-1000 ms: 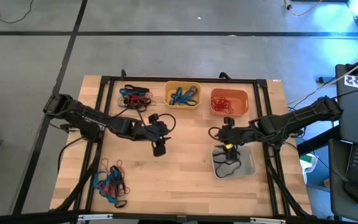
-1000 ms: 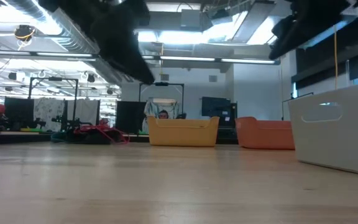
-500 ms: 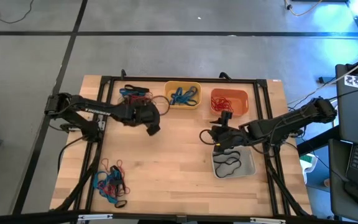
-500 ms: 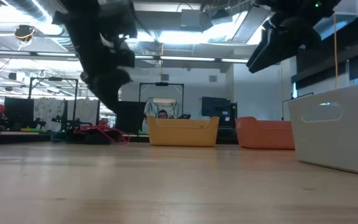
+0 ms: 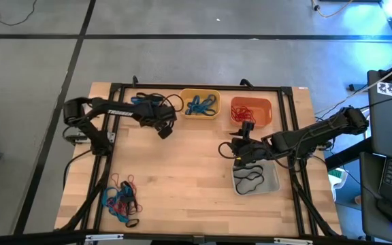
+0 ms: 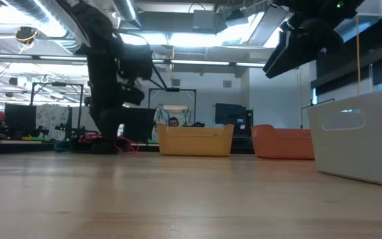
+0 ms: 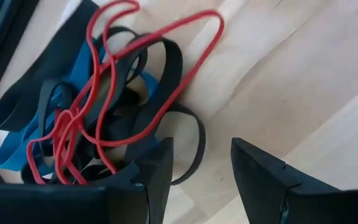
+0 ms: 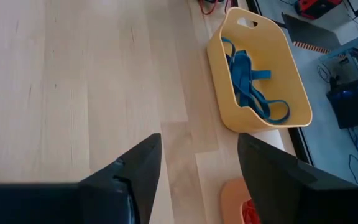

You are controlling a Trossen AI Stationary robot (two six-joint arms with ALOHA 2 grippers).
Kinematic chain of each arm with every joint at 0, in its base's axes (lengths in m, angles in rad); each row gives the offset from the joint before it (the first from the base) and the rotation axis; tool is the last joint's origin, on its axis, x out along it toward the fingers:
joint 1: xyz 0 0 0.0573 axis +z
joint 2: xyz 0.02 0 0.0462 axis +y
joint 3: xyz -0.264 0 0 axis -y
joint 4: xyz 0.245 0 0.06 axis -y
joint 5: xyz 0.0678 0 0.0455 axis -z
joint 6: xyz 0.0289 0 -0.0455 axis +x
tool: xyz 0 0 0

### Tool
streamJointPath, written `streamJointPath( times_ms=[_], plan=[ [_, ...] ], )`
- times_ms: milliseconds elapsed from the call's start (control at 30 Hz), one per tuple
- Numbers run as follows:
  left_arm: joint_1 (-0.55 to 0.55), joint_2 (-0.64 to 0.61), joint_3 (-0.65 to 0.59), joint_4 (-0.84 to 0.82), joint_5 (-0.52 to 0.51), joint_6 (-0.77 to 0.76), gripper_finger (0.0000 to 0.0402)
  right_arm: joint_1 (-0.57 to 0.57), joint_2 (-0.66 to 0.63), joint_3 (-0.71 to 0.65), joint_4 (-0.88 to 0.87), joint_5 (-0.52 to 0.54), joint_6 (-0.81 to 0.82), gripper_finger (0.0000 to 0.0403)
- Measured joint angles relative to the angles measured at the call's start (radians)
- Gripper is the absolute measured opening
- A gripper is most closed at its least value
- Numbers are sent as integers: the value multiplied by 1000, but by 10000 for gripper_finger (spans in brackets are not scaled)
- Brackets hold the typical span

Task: Sort rubber bands into baskets
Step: Put the black rubber band into the white bin

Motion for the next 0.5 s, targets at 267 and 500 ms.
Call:
streamJointPath(
  times_ms=[267, 500],
  plan=[
    [51, 67, 0, 3, 39, 56, 158, 0, 0, 0, -5, 0, -4, 211],
    [58, 75, 1, 5, 121, 87, 87, 0, 0, 0, -4, 2, -13, 211]
  ],
)
